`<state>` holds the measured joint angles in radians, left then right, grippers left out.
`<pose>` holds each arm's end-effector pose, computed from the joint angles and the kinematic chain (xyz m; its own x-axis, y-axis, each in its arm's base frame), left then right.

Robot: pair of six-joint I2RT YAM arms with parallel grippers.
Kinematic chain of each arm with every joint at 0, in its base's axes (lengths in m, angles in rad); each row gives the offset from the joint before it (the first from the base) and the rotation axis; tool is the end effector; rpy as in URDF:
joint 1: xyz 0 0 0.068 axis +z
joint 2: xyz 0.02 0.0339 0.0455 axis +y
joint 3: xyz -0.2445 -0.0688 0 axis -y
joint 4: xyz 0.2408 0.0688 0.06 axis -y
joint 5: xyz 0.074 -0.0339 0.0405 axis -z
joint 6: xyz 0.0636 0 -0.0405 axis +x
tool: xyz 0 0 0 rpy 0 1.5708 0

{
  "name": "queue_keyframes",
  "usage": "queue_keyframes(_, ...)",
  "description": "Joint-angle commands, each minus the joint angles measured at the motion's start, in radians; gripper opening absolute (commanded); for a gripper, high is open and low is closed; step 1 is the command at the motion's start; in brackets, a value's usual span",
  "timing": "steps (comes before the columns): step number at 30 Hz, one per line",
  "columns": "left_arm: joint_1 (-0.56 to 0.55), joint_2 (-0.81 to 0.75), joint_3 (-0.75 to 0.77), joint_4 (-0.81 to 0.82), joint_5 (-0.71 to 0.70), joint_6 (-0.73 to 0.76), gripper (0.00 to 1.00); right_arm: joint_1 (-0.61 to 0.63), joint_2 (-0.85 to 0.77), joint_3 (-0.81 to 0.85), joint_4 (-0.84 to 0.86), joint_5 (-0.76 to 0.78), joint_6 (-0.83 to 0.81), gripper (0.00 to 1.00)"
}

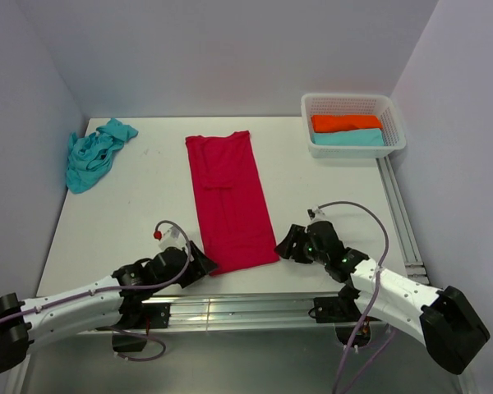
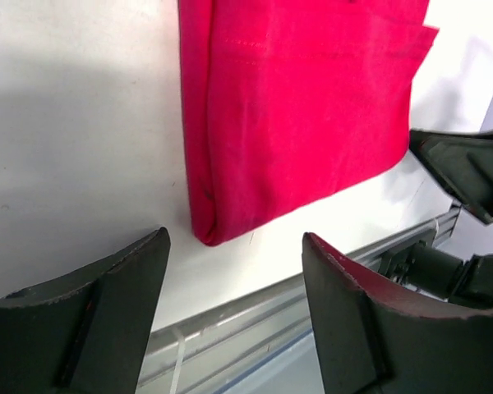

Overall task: Roll the t-shirts
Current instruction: Roll the tshirt

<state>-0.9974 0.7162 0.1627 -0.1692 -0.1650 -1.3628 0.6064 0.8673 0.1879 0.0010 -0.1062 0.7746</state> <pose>0.1034 -0.1409 0.1080 -0.8195 -0.5101 -0.2612 -0.1938 0.6755 -0.7114 0.1553 0.1159 0.1092 -0.8123 0.2830 -0.5099 -0.0928 0.8005 0.5921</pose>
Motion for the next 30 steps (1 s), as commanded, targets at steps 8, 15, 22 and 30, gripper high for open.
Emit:
queue_keyframes(8, -0.106, 0.222, 0.011, -0.027, -0.197, -0.039, 0.67, 0.107, -0.005, -0.027, 0.033, 0.149, 0.100, 0.56)
queue_keyframes(15, -0.124, 0.190, 0.006, -0.056, -0.202, -0.059, 0.64, 0.145, 0.025, -0.024, 0.024, 0.154, 0.126, 0.48)
queue_keyframes(22, -0.141, 0.134, -0.017, -0.093, -0.179, -0.096, 0.59, 0.159, -0.030, -0.042, -0.022, 0.152, 0.157, 0.48)
queue_keyframes(30, -0.161, 0.244, 0.024, -0.095, -0.182, -0.099, 0.45, 0.161, 0.039, -0.022, -0.010, 0.142, 0.150, 0.42)
